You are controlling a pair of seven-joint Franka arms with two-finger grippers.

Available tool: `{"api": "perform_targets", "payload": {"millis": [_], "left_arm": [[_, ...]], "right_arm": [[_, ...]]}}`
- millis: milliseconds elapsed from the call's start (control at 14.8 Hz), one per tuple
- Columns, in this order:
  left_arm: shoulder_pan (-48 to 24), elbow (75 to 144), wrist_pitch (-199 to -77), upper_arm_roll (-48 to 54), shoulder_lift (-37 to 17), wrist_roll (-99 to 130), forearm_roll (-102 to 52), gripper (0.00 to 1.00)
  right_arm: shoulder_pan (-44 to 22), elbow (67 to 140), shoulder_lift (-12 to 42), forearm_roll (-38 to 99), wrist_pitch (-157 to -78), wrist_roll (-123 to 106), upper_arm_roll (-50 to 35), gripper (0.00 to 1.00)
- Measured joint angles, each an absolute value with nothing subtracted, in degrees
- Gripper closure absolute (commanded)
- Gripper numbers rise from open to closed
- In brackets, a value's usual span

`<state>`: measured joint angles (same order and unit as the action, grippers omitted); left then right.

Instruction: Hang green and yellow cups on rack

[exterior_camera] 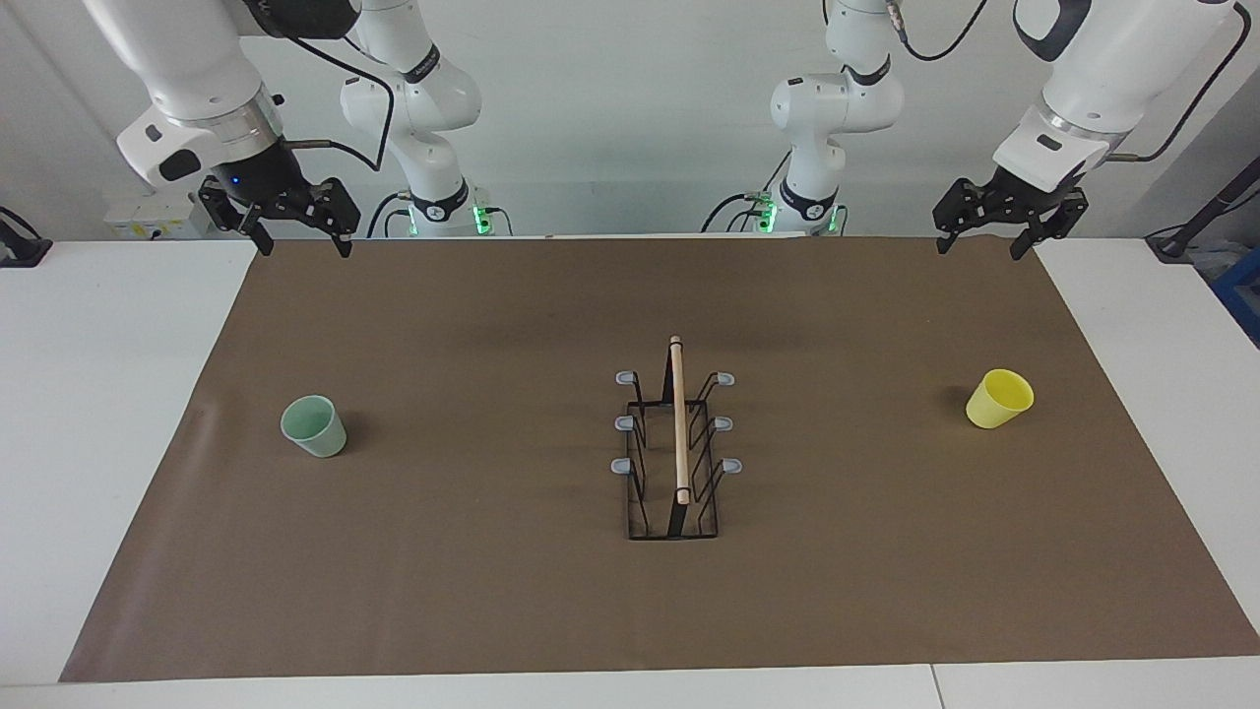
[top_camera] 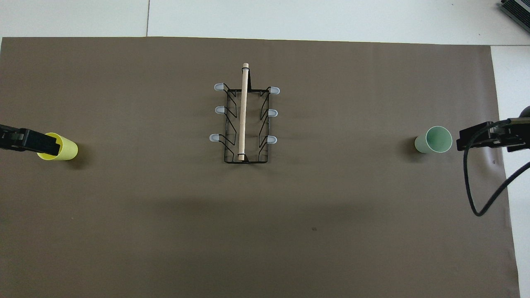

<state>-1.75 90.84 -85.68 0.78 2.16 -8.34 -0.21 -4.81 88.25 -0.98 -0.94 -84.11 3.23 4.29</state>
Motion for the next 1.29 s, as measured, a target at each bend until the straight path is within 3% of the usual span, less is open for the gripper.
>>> {"api": "perform_targets", "payload": {"millis": [1083,1286], "left_arm": [[-1.8,90.8,-85.7,0.8,2.2,-8.3,-0.2,0.00],[-1.8,90.8,-85.7,0.8,2.2,-8.3,-0.2,0.00]], "right_arm": [[-4.9,90.7,-1.4,-1.3,-83.8,3.2,4.2,0.00],[-4.9,91.9,0.7,-3.6,-86.2,3.2,4.1,0.00]]}}
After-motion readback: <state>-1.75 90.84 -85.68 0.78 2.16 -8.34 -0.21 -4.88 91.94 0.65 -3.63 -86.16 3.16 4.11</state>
